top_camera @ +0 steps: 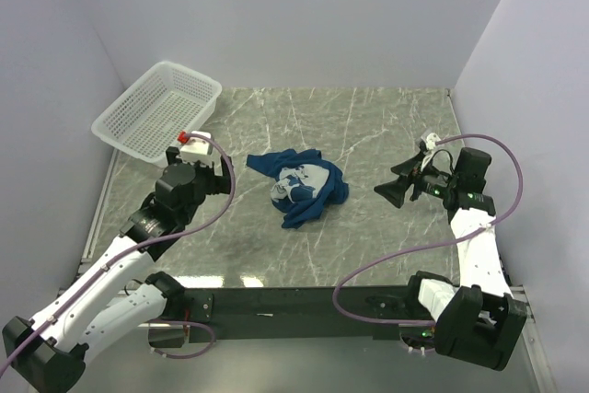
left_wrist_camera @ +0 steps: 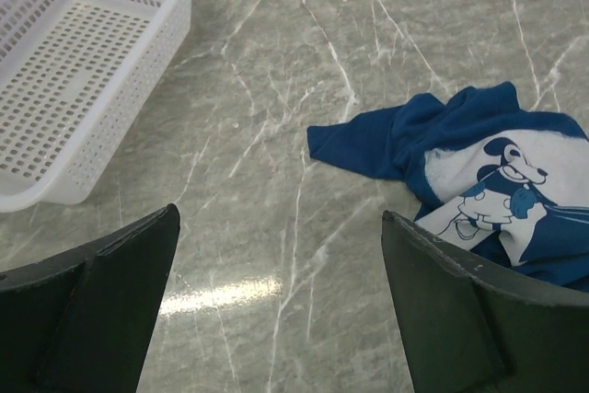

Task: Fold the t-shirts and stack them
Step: Move the tshirt to the center of the board

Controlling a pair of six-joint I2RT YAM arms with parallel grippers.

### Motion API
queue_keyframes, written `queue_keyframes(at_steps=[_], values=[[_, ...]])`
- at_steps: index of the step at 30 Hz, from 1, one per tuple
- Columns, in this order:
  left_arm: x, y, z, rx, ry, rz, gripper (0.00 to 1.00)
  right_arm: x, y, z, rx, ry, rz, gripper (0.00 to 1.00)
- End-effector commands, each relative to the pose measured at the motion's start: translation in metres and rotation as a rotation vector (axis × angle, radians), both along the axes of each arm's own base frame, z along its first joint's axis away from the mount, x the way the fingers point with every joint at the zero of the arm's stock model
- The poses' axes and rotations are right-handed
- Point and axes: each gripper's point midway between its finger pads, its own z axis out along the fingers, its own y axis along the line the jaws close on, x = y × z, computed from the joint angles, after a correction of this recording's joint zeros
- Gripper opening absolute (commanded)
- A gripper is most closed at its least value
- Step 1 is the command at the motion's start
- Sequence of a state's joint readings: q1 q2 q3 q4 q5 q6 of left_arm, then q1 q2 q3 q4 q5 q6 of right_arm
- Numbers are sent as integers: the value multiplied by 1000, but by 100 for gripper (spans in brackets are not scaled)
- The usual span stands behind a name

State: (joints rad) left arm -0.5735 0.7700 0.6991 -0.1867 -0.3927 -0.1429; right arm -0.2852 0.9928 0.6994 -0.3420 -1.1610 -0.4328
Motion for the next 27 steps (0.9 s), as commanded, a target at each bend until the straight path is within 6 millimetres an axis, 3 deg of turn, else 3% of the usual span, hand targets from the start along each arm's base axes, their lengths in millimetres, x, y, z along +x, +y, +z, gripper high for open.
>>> queue_keyframes(at_steps=[1,5,8,9,14,20,24,27], values=[[1,-8,13,-4,-23,-43,96,0,4,9,1,-38,33,96],[2,-5,12,0,-24,-27,96,0,7,10,15,-27,32,96],[1,-5,12,-4,-29,-30,96,0,20,4,-3,11,56,95],[0,-5,12,-4,-30,-33,96,-6,36,-1,-23,32,109,95],[1,-7,10,-2,-22,-41,96,-28,78,-11,-70,72,241,94],[1,-10,7,3,-15,-55,97,-32,98,-16,11,224,199,93],[1,-10,6,3,-18,-55,97,-23,110,-15,108,310,125,91],[1,-10,7,-1,-24,-60,97,-21,124,-28,138,442,97,88]])
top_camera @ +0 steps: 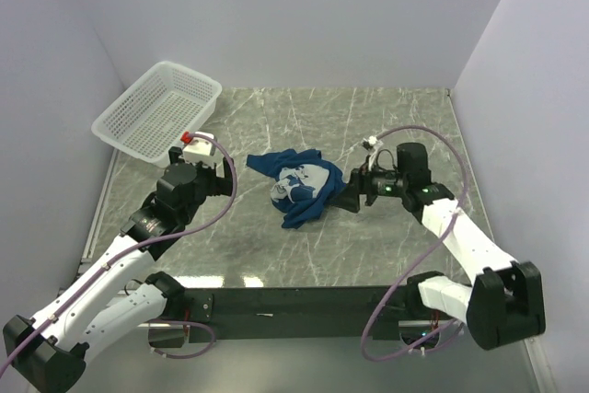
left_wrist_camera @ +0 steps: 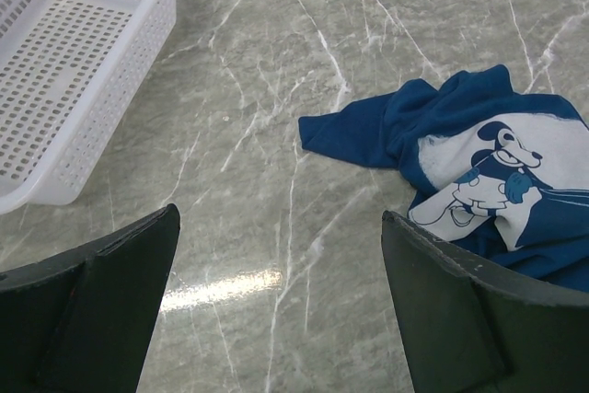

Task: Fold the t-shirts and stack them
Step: Move the tshirt to the center of the board, then flatten the tshirt out

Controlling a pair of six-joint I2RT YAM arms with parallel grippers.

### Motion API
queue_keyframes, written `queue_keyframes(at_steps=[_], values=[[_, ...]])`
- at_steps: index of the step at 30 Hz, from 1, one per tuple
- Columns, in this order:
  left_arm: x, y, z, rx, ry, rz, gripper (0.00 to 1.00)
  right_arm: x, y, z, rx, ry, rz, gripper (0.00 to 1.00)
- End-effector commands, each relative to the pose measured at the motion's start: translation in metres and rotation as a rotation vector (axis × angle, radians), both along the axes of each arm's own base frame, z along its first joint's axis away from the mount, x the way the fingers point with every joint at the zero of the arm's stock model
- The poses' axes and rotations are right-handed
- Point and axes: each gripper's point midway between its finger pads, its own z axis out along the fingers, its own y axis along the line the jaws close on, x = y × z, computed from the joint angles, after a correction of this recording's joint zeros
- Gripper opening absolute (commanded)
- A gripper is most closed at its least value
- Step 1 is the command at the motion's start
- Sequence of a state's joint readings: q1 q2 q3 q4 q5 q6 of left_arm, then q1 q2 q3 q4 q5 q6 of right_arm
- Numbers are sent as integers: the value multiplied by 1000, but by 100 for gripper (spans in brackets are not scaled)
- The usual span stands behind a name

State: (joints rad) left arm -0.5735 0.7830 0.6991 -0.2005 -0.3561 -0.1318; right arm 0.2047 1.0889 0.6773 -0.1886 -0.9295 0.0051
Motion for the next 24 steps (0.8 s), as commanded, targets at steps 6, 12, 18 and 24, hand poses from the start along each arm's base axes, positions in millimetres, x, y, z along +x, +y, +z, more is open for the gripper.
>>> queue_keyframes(at_steps=[6,12,18,24], values=[[2,-4,13,-13,-46,-22,97,28,29,-33,-8,316,-140,81],[2,-5,11,-11,-42,-24,97,44,37,-36,11,349,-134,29],[3,-8,10,-13,-39,-36,97,39,34,-14,-20,225,-33,0],[0,-13,14,-37,-50,-69,97,39,-13,-10,-280,-37,26,0]])
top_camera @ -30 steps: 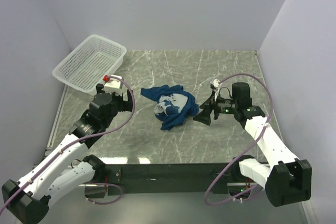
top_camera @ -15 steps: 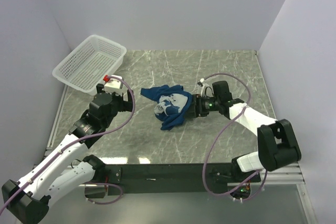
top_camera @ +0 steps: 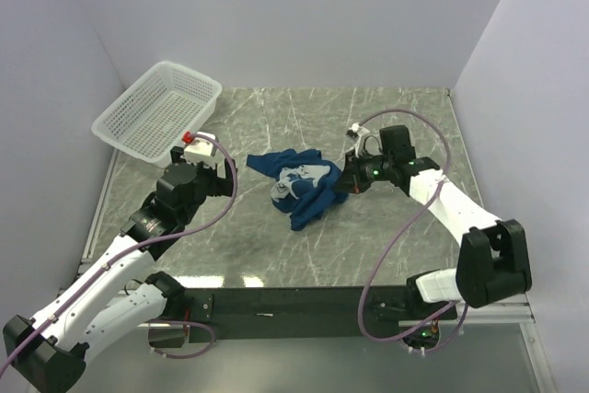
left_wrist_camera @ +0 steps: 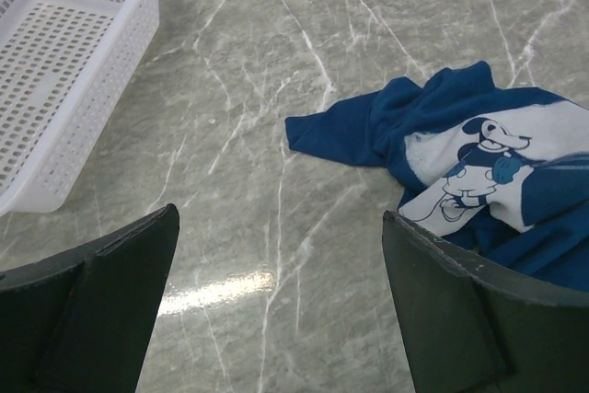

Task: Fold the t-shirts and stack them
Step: Flatten the tshirt out

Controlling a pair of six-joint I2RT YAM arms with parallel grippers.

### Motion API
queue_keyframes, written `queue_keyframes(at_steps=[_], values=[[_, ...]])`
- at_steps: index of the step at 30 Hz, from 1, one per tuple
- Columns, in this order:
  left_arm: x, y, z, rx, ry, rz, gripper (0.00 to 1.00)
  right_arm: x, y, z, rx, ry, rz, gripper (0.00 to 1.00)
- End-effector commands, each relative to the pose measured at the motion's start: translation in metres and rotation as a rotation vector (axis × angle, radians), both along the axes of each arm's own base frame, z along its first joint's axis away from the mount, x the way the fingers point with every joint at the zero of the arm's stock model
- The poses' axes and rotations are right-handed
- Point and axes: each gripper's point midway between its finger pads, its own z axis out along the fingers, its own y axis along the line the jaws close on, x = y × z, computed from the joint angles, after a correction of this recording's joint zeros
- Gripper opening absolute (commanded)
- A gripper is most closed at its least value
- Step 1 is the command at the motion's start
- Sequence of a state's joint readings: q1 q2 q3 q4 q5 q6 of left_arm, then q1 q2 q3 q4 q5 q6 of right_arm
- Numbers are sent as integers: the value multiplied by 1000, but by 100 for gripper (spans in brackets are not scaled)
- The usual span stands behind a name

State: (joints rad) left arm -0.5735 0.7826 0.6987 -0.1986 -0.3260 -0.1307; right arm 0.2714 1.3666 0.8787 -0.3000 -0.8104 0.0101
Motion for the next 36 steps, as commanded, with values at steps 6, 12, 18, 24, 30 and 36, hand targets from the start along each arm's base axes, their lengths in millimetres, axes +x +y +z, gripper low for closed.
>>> queue_keyframes(at_steps=[6,12,18,24,30,36], values=[[-11,-56,20,-136,-42,-288,99,19,-154,-5,-592,-256,-118,0],[-2,-102,12,-242,98,-414,98,8,-249,-26,-859,-192,-232,0],[40,-141,1,-345,214,-390,97,0,-258,-40,-832,-149,-239,0],[93,-199,-21,-408,333,-452,92,2,-251,-46,-788,-137,-240,0],[144,-259,-63,-443,492,-525,83,3,-245,-45,-757,-145,-233,0],[154,-298,-103,-465,610,-561,82,1,-240,-47,-735,-143,-224,0]])
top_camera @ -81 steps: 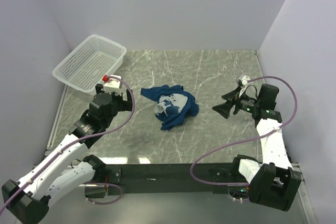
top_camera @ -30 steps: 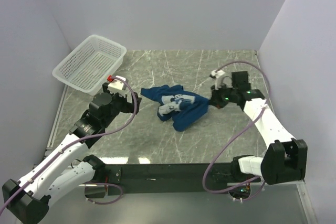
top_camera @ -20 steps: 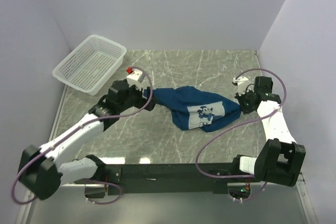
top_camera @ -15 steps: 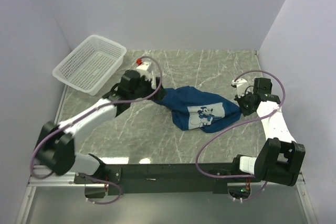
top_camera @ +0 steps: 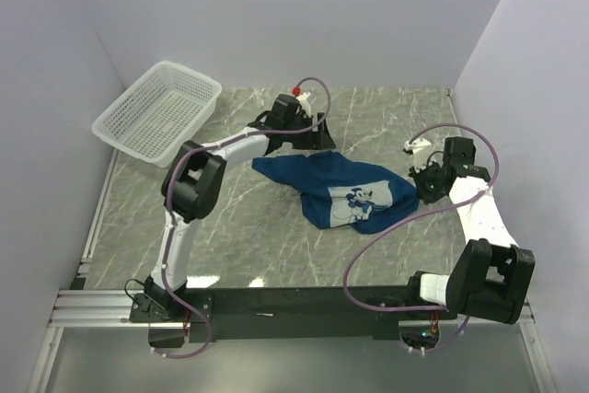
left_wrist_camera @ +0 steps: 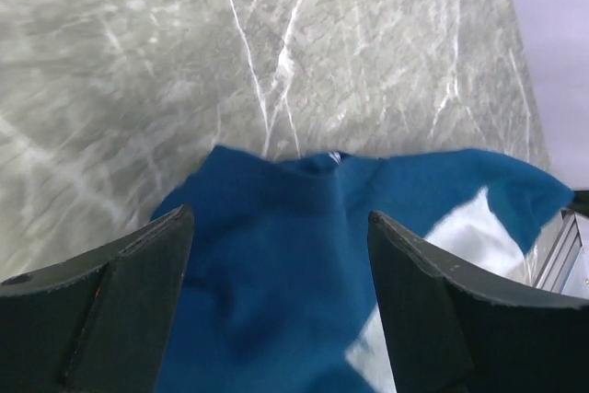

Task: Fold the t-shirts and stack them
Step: Flatten the tshirt out

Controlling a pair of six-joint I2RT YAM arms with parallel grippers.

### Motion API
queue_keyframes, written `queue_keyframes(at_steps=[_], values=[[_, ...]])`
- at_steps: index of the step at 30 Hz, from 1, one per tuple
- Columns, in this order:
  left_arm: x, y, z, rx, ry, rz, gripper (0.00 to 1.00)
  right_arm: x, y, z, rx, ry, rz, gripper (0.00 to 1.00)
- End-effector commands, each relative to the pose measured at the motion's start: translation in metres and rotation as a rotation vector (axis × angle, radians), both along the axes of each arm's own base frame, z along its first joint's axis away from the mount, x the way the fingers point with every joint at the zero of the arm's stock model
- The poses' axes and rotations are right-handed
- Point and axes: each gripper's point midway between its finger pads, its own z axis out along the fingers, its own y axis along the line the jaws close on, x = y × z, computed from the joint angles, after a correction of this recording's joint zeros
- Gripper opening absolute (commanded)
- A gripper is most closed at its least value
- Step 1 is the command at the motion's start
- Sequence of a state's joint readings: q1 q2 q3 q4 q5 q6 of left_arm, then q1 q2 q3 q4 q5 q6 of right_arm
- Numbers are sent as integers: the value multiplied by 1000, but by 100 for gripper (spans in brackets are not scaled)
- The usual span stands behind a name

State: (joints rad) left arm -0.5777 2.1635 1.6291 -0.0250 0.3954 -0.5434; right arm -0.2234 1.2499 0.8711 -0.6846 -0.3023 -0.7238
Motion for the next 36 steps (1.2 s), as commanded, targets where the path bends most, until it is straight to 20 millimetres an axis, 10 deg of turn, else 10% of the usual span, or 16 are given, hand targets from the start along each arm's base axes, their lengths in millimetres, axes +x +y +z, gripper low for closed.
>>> queue_keyframes(at_steps=[1,10,17,22,24,26,27,36], values=[[-2,-33,25,-67,0,-65,81,-1,5,-1,26,-7,17,0],[-16,-56,-18,67,49,-55,63,1,13,3,73,-11,19,0],[-15,-50,-4,85,-6,-13,1,3,14,15,76,-36,18,0],[-16,-32,61,43,-136,44,0,13,13,46,72,-99,25,0],[-22,-21,125,-47,-247,84,0,17,18,64,95,-138,43,0],[-35,-2,134,-57,-261,127,0,22,26,94,121,-210,71,0],[-45,7,184,-142,-346,143,0,24,29,107,129,-242,85,0],[-154,81,266,-389,-463,136,0,11,62,256,195,-564,204,0]])
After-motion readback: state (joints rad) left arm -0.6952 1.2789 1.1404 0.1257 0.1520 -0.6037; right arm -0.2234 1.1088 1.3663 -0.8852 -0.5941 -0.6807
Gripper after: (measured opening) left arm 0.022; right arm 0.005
